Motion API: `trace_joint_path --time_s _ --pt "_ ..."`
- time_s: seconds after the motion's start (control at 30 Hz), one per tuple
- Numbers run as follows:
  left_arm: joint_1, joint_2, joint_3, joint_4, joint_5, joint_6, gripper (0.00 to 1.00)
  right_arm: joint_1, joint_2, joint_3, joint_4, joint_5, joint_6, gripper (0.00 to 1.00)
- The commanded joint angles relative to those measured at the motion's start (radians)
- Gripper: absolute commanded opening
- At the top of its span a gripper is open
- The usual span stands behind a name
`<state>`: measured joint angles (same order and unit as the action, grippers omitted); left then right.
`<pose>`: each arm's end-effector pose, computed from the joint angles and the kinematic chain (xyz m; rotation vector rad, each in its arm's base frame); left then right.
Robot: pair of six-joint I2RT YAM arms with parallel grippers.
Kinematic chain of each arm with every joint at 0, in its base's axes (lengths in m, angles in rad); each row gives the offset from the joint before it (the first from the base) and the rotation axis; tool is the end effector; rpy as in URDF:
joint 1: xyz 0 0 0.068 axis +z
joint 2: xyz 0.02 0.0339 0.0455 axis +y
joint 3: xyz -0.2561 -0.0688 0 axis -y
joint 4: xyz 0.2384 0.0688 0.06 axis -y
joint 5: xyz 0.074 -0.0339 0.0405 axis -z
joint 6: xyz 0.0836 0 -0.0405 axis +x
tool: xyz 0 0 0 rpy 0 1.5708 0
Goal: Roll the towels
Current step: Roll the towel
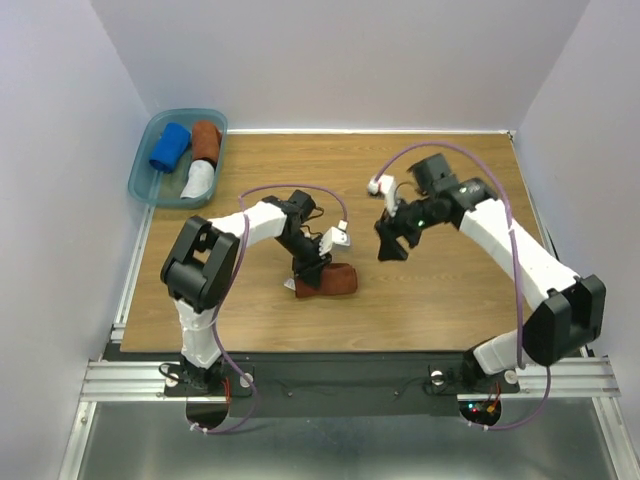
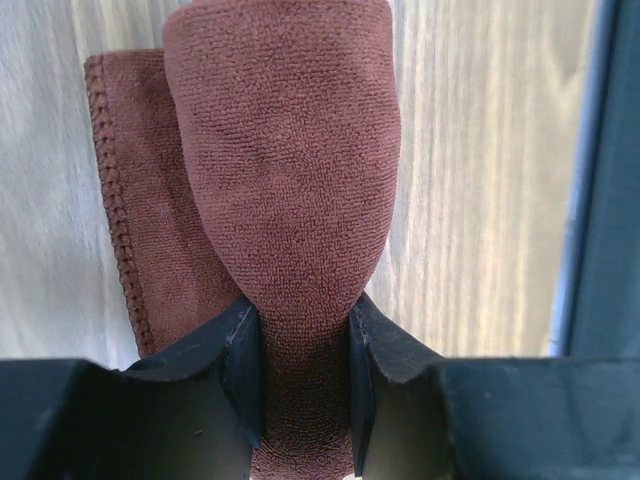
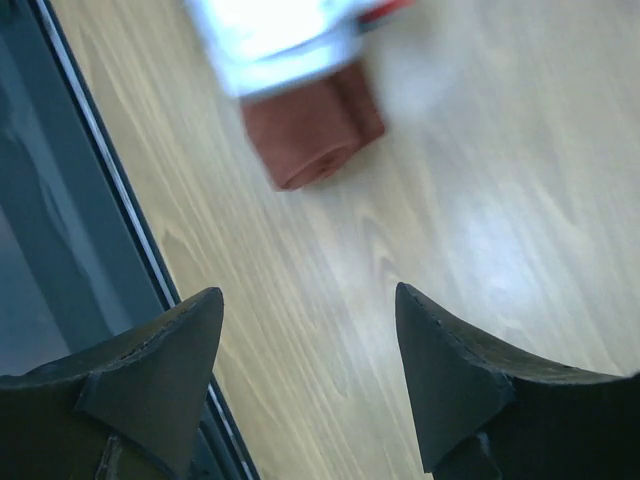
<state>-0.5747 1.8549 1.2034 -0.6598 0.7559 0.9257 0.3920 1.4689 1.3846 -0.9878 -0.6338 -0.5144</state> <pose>0.2646 -0.2397 0.1322 1.8719 1.8109 -0.9576 0.2622 0.1620 0.2838 -1.2843 2.1595 0.7806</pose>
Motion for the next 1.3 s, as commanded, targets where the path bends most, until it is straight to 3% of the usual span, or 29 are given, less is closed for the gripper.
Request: trace_joint_path --time_s 0.0,0.23,0.47,0.6,0.77,0.9,1.27 --pt "0.056 0.153 0.068 -0.216 0.023 0.093 0.2 0.17 -0.056 -0.122 0.165 0.215 -0.016 0.74" --pt "0.118 0.265 0.148 -0.264 0.048 0.107 0.24 0.424 0.001 -0.199 0.457 0.477 0.005 0.73" --pt "0.127 0.313 0.2 -0.297 0.059 0.13 0.27 0.605 0.094 -0.294 0.655 0.602 -0.094 0.77" --pt "0.131 0.322 0.214 -0.308 0.06 0.142 0.28 0.622 0.129 -0.369 0.754 0.628 -0.137 0.78" --pt "0.138 0.317 0.205 -0.299 0.06 0.148 0.31 0.643 0.191 -0.426 0.905 0.804 -0.15 0.78" --pt "0.139 0.32 0.2 -0.3 0.051 0.157 0.31 0.643 0.217 -0.47 0.965 0.841 -0.159 0.78" --pt "0.148 0.336 0.212 -0.31 0.048 0.168 0.31 0.651 0.097 -0.461 0.946 0.855 -0.206 0.79"
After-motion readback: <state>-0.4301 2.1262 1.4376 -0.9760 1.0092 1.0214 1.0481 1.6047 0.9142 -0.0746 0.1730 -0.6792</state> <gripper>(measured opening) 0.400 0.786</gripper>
